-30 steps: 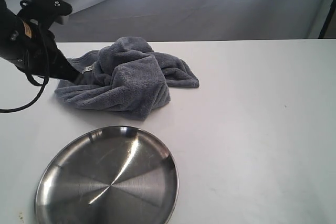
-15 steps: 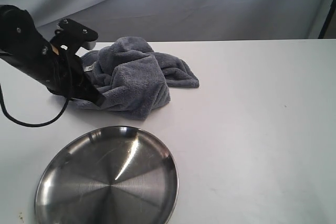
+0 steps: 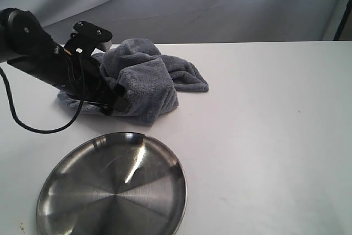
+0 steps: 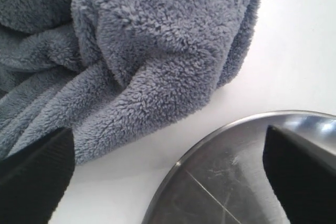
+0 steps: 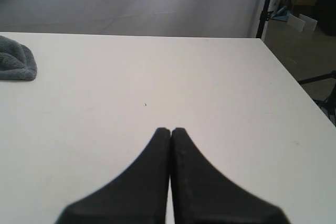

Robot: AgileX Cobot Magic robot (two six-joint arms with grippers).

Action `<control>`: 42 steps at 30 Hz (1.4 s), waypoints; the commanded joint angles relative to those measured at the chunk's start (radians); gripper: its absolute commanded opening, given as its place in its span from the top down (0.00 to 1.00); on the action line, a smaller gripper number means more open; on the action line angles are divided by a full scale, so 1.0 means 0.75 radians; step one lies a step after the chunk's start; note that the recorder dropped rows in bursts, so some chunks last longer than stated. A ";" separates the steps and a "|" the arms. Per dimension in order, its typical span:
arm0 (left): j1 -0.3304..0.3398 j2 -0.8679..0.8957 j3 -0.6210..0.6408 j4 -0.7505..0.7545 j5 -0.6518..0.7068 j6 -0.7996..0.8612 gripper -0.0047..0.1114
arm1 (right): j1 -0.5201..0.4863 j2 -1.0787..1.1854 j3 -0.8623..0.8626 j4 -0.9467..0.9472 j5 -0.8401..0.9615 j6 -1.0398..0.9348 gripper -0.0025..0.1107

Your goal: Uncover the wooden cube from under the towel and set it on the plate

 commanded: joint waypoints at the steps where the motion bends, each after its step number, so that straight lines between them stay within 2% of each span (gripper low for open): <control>1: -0.005 0.002 0.005 -0.018 -0.051 0.005 0.16 | 0.006 -0.009 0.003 0.005 -0.016 -0.006 0.98; 15: -0.005 0.002 0.005 -0.012 -0.051 0.004 0.16 | 0.006 -0.009 0.003 0.005 -0.016 -0.006 0.98; 19: -0.005 0.002 0.005 -0.008 -0.030 0.038 0.06 | 0.006 -0.009 0.003 0.005 -0.016 -0.006 0.98; 21: -0.005 0.002 0.005 -0.008 -0.014 0.113 0.06 | 0.006 -0.009 0.003 0.005 -0.016 -0.006 0.98; 28: -0.005 0.002 0.005 -0.012 -0.014 0.095 0.06 | 0.006 -0.009 0.003 0.005 -0.016 -0.006 0.98; 33: -0.005 0.002 0.005 -0.215 -0.156 0.110 0.06 | 0.006 -0.009 0.003 0.005 -0.016 -0.006 0.98; 42: -0.005 0.116 0.005 -0.222 -0.174 0.313 0.06 | 0.006 -0.009 0.003 0.005 -0.016 -0.006 0.98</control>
